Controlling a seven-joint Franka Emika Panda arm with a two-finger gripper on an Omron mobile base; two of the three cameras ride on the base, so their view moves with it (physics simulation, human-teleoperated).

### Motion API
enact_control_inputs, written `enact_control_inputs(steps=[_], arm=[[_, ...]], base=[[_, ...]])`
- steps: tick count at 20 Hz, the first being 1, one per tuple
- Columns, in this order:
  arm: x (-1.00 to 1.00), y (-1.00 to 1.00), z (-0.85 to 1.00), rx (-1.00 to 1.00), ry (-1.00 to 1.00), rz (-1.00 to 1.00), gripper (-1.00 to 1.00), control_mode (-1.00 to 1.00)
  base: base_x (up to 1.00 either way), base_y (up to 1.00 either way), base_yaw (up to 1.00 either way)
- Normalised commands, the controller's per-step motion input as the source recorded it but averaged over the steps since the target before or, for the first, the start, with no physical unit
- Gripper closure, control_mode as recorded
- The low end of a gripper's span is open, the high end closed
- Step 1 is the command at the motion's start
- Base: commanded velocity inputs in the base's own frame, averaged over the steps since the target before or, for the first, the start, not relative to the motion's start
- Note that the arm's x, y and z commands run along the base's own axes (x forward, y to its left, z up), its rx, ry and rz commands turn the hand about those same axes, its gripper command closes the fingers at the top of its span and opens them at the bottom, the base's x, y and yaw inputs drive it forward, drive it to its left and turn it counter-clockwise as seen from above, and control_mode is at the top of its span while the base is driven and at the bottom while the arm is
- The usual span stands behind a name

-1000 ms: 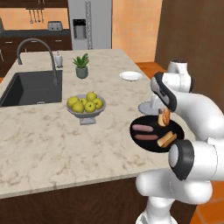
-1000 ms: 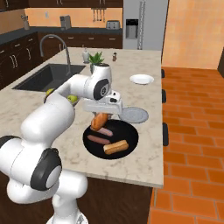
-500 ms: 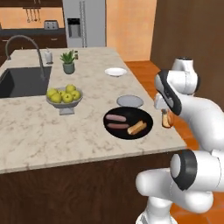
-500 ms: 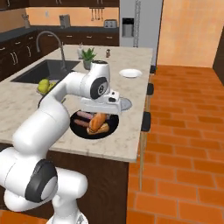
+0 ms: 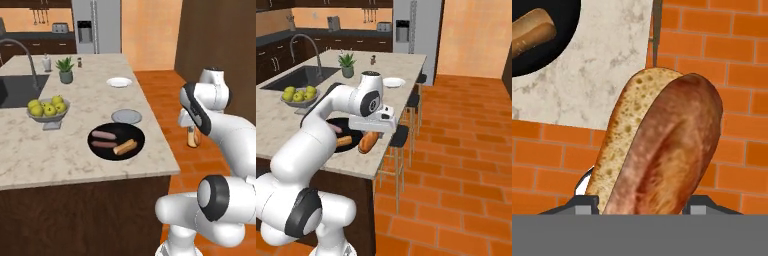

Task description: Place one bun and one sausage from the bowl on each plate.

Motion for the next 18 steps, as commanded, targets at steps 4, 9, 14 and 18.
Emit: enact_control_inputs(steps=[4,9,14,18], arm=[[0.0,0.0,0.0,0.0,0.0,0.0,1.0,1.0],[0.0,0.0,0.0,0.0,0.0,0.0,1.0,1.0],[0.0,0.0,0.0,0.0,0.0,0.0,1.0,1.0],[0.0,0.0,0.0,0.0,0.0,0.0,1.0,1.0]], base=[[0.0,-0.67,0.37],[-0.01,-0.48,0.4],[0.0,-0.62,0.41],[-0.33,-0.65,0.4]])
